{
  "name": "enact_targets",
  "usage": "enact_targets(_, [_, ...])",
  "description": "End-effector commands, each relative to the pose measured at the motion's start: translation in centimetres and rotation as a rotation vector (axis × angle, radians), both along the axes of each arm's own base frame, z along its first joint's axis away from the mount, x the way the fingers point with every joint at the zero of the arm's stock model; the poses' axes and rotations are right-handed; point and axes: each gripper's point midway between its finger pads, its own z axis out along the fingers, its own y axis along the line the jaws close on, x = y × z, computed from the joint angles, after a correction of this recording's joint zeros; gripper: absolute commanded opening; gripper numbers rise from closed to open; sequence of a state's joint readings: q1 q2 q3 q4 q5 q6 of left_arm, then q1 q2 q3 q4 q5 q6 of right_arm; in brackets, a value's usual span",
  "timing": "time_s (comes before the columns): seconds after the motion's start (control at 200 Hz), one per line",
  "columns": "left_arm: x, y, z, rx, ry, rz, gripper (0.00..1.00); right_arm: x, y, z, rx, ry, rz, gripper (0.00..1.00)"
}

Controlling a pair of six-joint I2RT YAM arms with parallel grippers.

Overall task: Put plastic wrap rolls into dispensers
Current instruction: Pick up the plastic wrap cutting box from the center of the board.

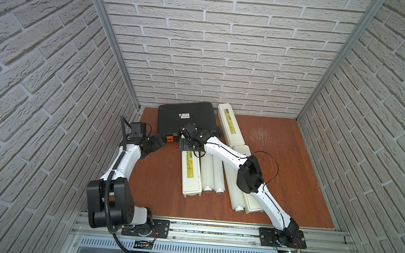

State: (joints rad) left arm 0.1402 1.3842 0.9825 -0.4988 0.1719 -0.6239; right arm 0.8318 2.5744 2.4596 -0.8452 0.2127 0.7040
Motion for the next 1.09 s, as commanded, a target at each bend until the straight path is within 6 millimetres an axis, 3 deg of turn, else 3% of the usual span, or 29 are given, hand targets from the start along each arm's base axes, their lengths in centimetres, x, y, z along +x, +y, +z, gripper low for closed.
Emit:
enact_targets(0.0, [0.6, 0.6, 0.8, 0.022, -0.018, 0.003, 0.98, -0.9, 0.2, 0.7, -0.083, -0.046, 0.044, 1.00])
enact_targets(0.225, [0.4, 0.7, 1.0, 0.027, -0.019, 0.006, 0.98, -1.6, -0.4, -0.6, -0.176, -0.047, 0.060, 1.00])
enact_targets(0.555, [-0.1, 0.8, 1.2, 0.036, -0.020, 0.017, 0.98, -2.4, 0.2, -2.3, -0.173, 0.003, 0.099, 1.00])
enact_targets(0.63, [-0.2, 0.8, 1.5, 0.037, -0.027, 0.017, 0.98, -2.6, 1.0, -2.0, -0.136, 0.008, 0.119, 0.93])
enact_targets(0.85, [-0.4, 1.4, 2.3, 0.075, -0.038, 0.018, 0.98, -3.3, 4.7, 2.7, 0.096, -0.011, 0.245, 0.83])
enact_targets(1.09, [0.1, 3.1, 4.8, -0.011, -0.164, 0.041, 0.98, -5.0, 5.9, 9.0, 0.277, -0.030, 0.367, 0.80])
